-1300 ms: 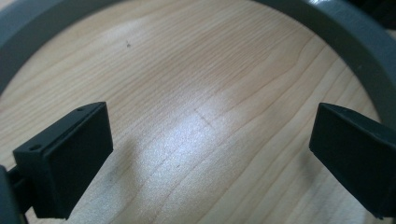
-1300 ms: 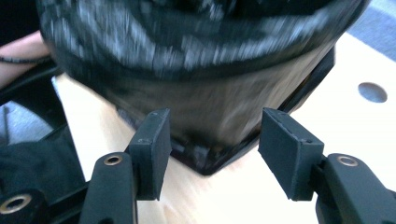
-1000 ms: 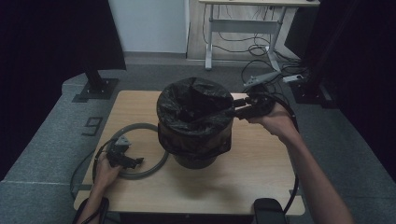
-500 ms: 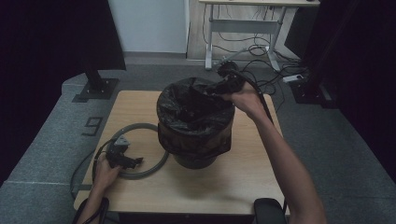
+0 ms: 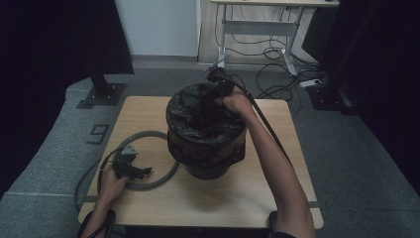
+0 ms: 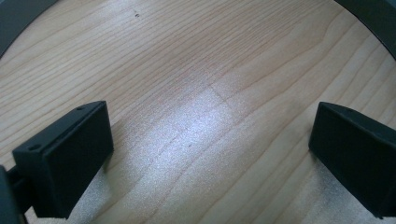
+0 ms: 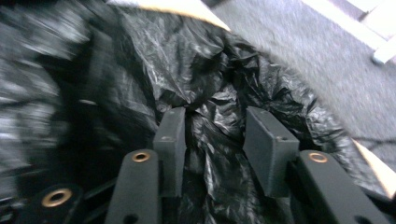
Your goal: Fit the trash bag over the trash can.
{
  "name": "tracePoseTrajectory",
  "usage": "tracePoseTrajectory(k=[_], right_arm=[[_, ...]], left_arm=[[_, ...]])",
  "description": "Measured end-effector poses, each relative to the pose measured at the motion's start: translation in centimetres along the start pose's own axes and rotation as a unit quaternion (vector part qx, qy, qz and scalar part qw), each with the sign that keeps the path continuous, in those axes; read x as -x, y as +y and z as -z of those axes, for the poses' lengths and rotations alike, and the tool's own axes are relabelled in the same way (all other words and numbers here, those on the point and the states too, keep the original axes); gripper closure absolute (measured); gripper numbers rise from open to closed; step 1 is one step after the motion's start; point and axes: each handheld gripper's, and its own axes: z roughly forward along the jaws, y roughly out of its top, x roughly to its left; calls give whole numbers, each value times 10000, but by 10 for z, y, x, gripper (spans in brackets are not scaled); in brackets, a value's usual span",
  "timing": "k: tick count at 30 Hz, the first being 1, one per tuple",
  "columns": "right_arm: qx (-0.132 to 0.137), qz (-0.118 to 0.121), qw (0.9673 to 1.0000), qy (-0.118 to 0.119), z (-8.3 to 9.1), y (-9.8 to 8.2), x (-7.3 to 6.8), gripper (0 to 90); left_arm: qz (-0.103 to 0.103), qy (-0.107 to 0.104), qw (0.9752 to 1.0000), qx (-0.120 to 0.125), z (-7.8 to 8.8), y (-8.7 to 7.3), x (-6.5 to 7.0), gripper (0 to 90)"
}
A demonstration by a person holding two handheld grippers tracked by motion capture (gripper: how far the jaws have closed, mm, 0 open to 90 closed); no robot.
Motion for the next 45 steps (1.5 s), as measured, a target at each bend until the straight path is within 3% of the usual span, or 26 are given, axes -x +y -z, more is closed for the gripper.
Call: tracePoseTrajectory(k=[2,5,8,10,15,17,18,20,22,26,28,31,34,37,41,45], right_arm=[[-206,-29,9998,-63,-12,-2,0,544],[-488,-25,9988,46,-24,-3,-2,508],[-763,148,9970,-10,-34,-8,-6,431],[-730,263,9970,-53,-30,-8,-9,386],[-106,430,9990,46,4,5,-24,308],[56,486,9986,188,14,8,-34,282],[156,536,9976,401,16,10,-42,261],[82,594,9961,644,14,9,-55,205],[-157,764,9942,737,2,6,-70,183],[-472,669,9947,617,-29,0,-80,143],[-592,594,9951,515,-43,-2,-81,138],[-902,717,9927,368,-61,-7,-81,140],[-1066,868,9900,303,-65,-10,-82,145],[-823,890,9920,341,-50,-6,-81,141],[-523,898,9940,341,-16,3,-66,135],[-426,630,9971,-65,-7,2,-40,132]], left_arm=[[-2,-3,10000,-3,0,0,0,0],[-2,-1,10000,-2,0,0,0,0],[-13,-9,10000,-8,0,0,0,0],[-15,-10,10000,-7,0,0,0,0],[-11,-10,10000,-5,0,0,0,0],[-12,-13,10000,-7,0,0,0,0],[-14,-13,10000,-7,0,0,0,0],[-15,-12,10000,-7,0,0,0,0],[-11,-12,10000,-5,0,0,0,0],[-16,-10,10000,-11,0,0,1,0],[-17,-11,10000,-10,0,0,1,0],[-16,-12,10000,-11,0,0,1,0],[-23,-16,10000,-12,0,0,1,0],[-22,-16,10000,-12,0,0,1,0],[-25,-18,10000,-13,0,0,1,0],[-23,-15,10000,-13,0,0,1,0]])
